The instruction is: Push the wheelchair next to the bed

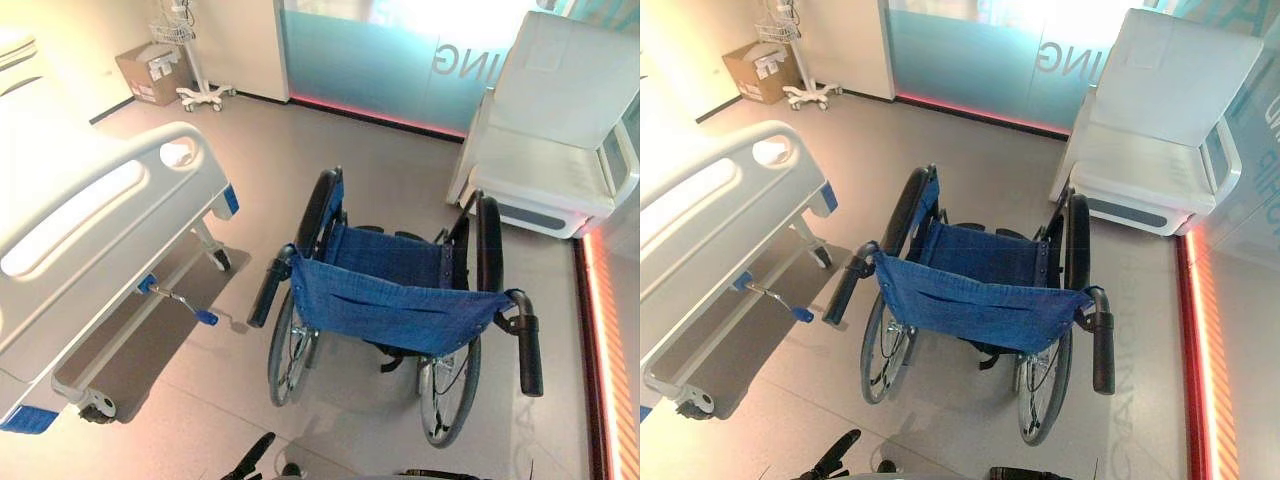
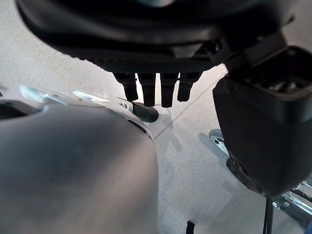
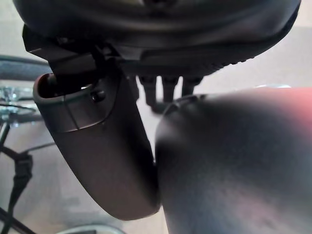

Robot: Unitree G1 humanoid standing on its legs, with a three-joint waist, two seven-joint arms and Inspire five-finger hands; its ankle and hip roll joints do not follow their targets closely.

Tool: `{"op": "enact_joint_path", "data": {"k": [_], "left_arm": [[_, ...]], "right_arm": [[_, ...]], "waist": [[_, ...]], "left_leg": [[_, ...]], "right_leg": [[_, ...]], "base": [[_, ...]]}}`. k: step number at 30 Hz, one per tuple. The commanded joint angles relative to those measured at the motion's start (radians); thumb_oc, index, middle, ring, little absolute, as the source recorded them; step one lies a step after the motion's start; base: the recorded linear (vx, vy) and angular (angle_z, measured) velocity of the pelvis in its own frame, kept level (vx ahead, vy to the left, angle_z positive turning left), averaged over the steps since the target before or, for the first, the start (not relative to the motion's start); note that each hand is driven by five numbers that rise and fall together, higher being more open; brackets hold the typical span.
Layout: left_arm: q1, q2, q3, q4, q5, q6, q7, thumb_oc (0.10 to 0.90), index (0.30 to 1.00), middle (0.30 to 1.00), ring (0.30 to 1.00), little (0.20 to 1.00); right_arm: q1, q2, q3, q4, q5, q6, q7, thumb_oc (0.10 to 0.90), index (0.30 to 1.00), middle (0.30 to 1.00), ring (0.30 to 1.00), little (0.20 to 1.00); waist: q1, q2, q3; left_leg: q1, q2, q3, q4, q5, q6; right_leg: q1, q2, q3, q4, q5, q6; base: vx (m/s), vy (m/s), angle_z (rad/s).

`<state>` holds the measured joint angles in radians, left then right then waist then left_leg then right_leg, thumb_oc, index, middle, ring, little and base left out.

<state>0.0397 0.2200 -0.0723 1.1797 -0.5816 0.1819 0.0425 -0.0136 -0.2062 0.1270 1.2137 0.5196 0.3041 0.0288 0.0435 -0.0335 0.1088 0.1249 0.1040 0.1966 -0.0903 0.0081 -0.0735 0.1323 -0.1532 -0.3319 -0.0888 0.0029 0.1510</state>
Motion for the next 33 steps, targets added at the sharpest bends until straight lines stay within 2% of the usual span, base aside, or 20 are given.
{"op": "enact_joint_path", "data": {"k": [1,19,25,31,32,33], "left_arm": [[-0.051,-0.064,-0.04,0.071,0.024,0.026,0.009,0.8,0.9,0.9,0.9,0.9],[-0.062,-0.06,-0.042,0.078,0.02,0.044,-0.012,0.8,0.9,0.9,0.9,0.9],[-0.057,-0.061,-0.03,0.075,-0.008,0.005,0.007,0.8,0.9,0.9,0.9,0.9],[-0.063,-0.05,-0.004,0.039,-0.087,-0.069,-0.008,0.8,0.9,0.9,0.9,0.9],[-0.067,-0.039,0.002,0.016,-0.065,-0.096,-0.007,0.8,0.9,0.9,0.9,0.9],[-0.068,-0.033,0.003,0.002,-0.071,-0.091,-0.001,0.8,0.9,0.9,0.9,0.9]], "right_arm": [[0.001,0.003,0.002,0.06,0.023,0.019,0.011,0.8,0.9,0.9,0.9,0.9],[-0.004,0.005,0.002,0.07,0.022,0.018,0.024,0.8,0.9,0.9,0.9,0.9],[0.001,0.007,-0.003,0.065,0.024,0.015,0.012,0.8,0.9,0.9,0.9,0.9],[0.007,-0.008,-0.027,0.04,0.091,-0.024,-0.032,0.8,0.9,0.9,0.9,0.9],[0.009,-0.02,-0.038,0.033,0.119,-0.032,-0.038,0.8,0.9,0.9,0.9,0.9],[0.009,-0.026,-0.046,0.029,0.123,-0.03,-0.033,0.8,0.9,0.9,0.9,0.9]], "waist": [[0.018,0.051,0.01],[0.02,0.052,0.006],[0.015,0.052,0.004],[0.01,0.051,0.007],[0.011,0.05,0.009],[0.01,0.049,0.01]], "left_leg": [[-0.006,0.018,0.007,0.003,-0.014,-0.015],[-0.002,0.012,0.011,0.003,-0.022,-0.007],[0.003,0.012,0.015,0.003,-0.024,-0.006],[0.006,0.013,0.018,0.003,-0.021,-0.009],[0.004,0.014,0.019,0.005,-0.02,-0.009],[0.004,0.014,0.02,0.005,-0.019,-0.009]], "right_leg": [[-0.035,-0.045,0.0,0.062,0.01,0.012],[-0.028,-0.051,-0.001,0.06,0.008,0.015],[-0.027,-0.051,0.007,0.062,0.005,0.014],[-0.026,-0.051,0.012,0.068,0.003,0.017],[-0.028,-0.05,0.012,0.07,0.003,0.018],[-0.029,-0.05,0.012,0.07,0.003,0.019]], "base": [[0.0,0.0,0.0],[0.0,0.0,0.0],[0.0,0.0,0.0],[0.0,0.0,0.0],[0.0,0.0,0.0],[0.0,0.0,0.0]]}}
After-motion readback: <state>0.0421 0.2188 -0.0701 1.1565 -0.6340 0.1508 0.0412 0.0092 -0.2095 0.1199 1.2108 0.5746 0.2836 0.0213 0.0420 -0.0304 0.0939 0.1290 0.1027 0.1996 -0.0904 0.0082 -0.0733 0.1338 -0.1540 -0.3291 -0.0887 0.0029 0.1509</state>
